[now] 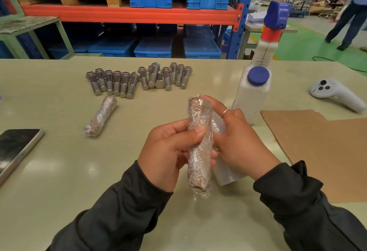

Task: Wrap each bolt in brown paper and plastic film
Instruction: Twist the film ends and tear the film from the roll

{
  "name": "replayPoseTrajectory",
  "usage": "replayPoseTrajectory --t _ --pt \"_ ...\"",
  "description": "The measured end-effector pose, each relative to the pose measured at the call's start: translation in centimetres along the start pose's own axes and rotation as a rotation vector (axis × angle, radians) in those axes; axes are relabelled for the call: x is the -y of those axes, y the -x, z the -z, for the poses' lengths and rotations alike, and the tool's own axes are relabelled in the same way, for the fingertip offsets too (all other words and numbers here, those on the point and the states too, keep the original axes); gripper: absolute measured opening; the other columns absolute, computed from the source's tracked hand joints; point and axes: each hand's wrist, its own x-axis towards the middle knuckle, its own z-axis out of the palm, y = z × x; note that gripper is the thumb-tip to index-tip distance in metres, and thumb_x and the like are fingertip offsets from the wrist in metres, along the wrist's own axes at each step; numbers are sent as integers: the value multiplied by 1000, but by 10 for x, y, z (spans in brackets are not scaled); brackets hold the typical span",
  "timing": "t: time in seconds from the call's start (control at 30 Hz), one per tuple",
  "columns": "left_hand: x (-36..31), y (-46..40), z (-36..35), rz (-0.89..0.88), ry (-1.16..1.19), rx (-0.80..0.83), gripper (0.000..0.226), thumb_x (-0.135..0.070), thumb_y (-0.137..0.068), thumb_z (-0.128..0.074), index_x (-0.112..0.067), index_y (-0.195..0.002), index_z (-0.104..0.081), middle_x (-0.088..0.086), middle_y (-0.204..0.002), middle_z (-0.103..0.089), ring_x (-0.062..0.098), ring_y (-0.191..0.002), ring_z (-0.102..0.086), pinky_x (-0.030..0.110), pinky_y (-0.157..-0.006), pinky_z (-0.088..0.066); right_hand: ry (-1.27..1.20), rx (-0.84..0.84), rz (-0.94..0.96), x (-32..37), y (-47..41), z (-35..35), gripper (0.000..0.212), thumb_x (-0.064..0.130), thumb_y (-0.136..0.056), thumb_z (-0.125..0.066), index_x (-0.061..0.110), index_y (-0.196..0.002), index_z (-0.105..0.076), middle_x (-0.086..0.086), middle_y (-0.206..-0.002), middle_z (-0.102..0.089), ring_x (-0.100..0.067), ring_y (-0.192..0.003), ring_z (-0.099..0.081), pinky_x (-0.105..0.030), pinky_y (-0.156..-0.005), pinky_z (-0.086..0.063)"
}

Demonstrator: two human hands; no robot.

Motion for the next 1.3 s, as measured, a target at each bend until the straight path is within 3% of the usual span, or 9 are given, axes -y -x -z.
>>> replayPoseTrajectory --t 0.23,0.33,0.43,0.5,0.57,0.7,0.8,1.1,1.3 --pt "-4 0 0 61 12 14 8 -6 -63 -67 -3 -67 -73 13 -57 -61 21 -45 -59 26 -45 -51 1 4 0 3 -1 0 58 51 -74 -48 73 -121 -22 19 -96 -32 2 -73 -49 2 -66 -35" --pt "-8 1 1 123 74 12 20 -15 -61 -61 1 -68 -71 12 -56 -59 20 -43 -57 23 -41 -49 6 1 7 3 -1 -1 62 58 -69 -45 69 -126 -24 19 -96 -32 4 -74 -48 3 -67 -35" --pt "-12 0 4 183 85 15 28 -16 -63 -55 5 -75 -70 11 -56 -58 19 -42 -55 21 -39 -47 21 1 35 0 -2 -1 60 56 -75 -49 66 -129 -25 18 -95 -33 14 -78 -45 5 -68 -31" --pt "-14 -1 5 200 65 10 24 -16 -62 -55 0 -66 -73 11 -56 -58 18 -41 -55 20 -38 -46 25 0 56 -2 -2 -1 58 52 -80 -52 64 -130 -27 16 -96 -34 24 -79 -40 7 -68 -29" --pt "-16 -2 7 212 66 8 25 -17 -61 -55 1 -65 -72 10 -54 -59 16 -39 -53 18 -37 -44 23 -2 70 -2 -2 -1 56 50 -81 -55 65 -127 -26 13 -95 -35 27 -78 -38 8 -67 -28" --pt "-27 -4 20 239 92 42 32 -15 -62 -56 6 -84 -64 6 -53 -55 10 -34 -48 12 -32 -39 43 15 87 2 0 0 59 47 -81 -58 75 -108 -15 15 -96 -35 28 -78 -35 9 -70 -26" --pt "-32 -6 27 251 36 62 23 -9 -65 -55 3 -76 -71 7 -54 -55 11 -34 -49 13 -32 -40 62 28 82 2 0 -1 60 48 -82 -58 74 -111 -13 15 -96 -34 30 -78 -33 10 -70 -24" --pt "-39 -4 32 134 58 -40 29 -11 -64 -56 4 -87 -63 7 -52 -53 11 -33 -47 13 -32 -39 100 55 76 5 1 -4 67 52 -81 -57 79 -107 -1 20 -94 -30 24 -83 -34 10 -72 -24" --pt "-39 -1 31 36 35 -42 47 -18 -64 -53 14 -99 -55 8 -53 -55 12 -34 -49 13 -33 -39 116 55 78 6 2 -6 71 53 -82 -56 84 -99 6 22 -95 -28 12 -85 -41 7 -71 -28"
